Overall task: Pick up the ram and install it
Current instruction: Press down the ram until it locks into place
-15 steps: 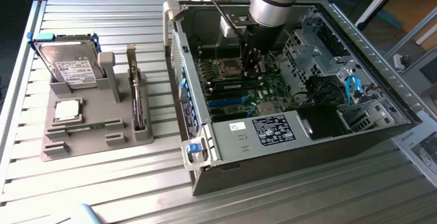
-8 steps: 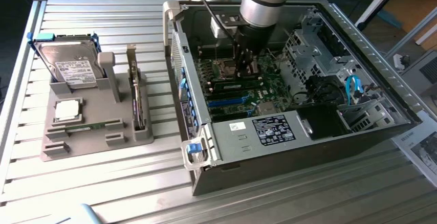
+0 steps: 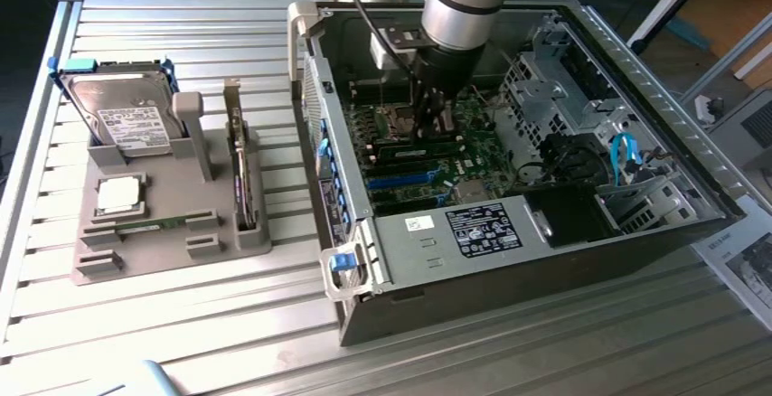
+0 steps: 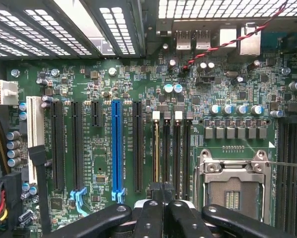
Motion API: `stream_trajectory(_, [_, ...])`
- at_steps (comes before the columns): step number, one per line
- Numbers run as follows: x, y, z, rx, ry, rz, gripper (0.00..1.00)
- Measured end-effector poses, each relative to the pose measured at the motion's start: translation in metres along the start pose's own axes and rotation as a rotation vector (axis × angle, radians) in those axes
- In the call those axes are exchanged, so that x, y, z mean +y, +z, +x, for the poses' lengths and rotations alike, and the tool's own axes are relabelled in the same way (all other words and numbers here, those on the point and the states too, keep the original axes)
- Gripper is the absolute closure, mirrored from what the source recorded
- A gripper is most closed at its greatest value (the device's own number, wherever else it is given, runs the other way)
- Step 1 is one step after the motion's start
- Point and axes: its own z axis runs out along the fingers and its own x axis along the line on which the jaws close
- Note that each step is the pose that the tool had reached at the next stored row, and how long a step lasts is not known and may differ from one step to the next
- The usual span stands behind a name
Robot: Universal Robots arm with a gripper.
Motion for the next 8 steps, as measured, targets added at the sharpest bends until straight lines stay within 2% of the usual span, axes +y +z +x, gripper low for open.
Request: stream_trajectory(8, [0.0001,0.0022,0.0001,-0.0001,0.000,0.0000,0.90])
